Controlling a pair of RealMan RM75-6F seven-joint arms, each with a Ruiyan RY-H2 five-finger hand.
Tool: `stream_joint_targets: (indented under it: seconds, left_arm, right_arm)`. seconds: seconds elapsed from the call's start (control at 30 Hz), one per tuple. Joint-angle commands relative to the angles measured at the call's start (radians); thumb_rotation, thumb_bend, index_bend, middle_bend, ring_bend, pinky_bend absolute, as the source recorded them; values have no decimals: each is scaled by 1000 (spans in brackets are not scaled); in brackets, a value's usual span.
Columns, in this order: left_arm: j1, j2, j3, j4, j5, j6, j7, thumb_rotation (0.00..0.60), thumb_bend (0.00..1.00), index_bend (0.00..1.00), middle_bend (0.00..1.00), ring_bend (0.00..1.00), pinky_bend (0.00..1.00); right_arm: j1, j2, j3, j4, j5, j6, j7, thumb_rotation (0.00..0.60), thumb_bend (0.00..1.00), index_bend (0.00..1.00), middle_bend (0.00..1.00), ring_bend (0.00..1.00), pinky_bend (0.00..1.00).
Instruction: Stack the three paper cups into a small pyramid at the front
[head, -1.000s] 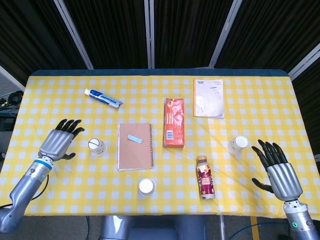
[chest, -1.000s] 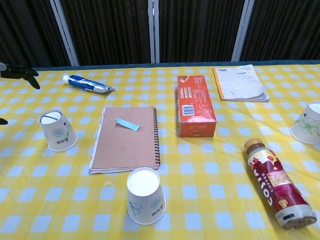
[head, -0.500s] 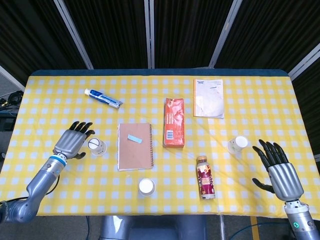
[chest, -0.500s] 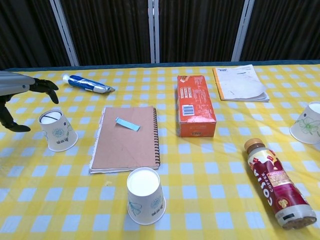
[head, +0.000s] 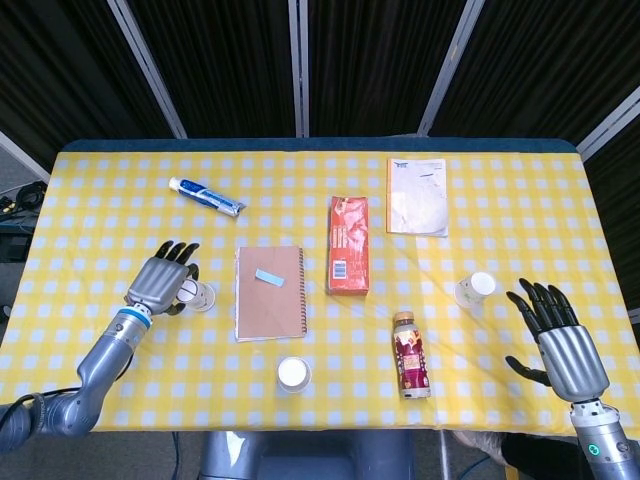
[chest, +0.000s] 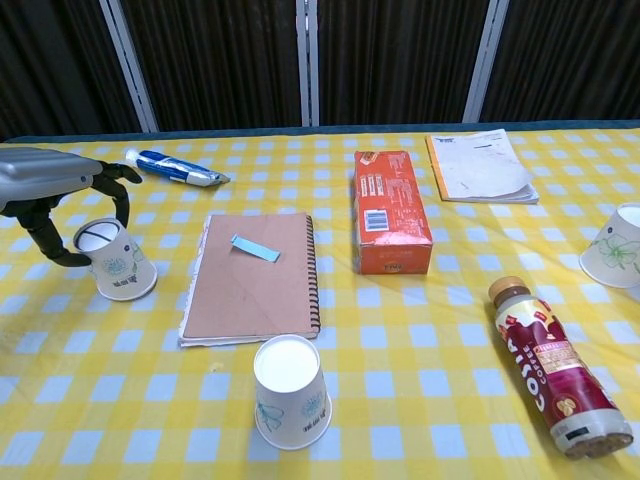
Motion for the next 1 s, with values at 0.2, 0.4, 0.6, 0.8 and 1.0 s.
stream_joint_targets:
  seconds: [0.2,0.4,0.6,0.8,1.0]
  left_arm:
    - [26,40,28,-93,110,51,-41,600,305,439,0,0,0]
    - [70,66,109,-204,331,111,-64,600,304,432,0,0,0]
    - [109,61,185,-243,507,150,-64,600,305,426,0,0,0]
    - [121,33,217,-253,568,141,-43,600,305,424,0,0,0]
    - [124,-5,230,-253,583,118,2,600,304,421,0,0,0]
  right_arm:
    - [-1,0,0,-1,-3,4,-3,600,30,125,0,0,36]
    - [-3,0,1,-3,0,5,-7,600,30,125,0,0,36]
    - [-4,2,2,-7,3,4,-9,600,29,125,0,0,36]
    - [-3,3,4,-7,7,2,-8,600,30,125,0,0,36]
    - [-3,4,5,-7,10,-1,-4,600,29,125,0,0,36]
